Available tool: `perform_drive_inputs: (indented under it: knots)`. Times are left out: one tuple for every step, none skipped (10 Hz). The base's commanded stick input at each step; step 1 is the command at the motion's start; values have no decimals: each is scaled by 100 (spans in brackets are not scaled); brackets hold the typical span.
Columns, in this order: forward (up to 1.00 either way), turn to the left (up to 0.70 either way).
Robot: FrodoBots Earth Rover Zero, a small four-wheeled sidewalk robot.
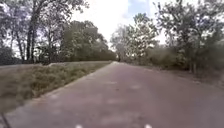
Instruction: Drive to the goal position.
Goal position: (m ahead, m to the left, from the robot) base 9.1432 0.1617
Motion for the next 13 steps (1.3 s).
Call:
perform_drive_inputs:
  knots:
    - [100, 0]
    - [100, 0]
    - [100, 0]
    - [100, 0]
    - [100, 0]
    - [100, 0]
    - [100, 0]
    - [100, 0]
    - [100, 0]
    - [100, 0]
    - [100, 0]
    - [100, 0]
    - [100, 0]
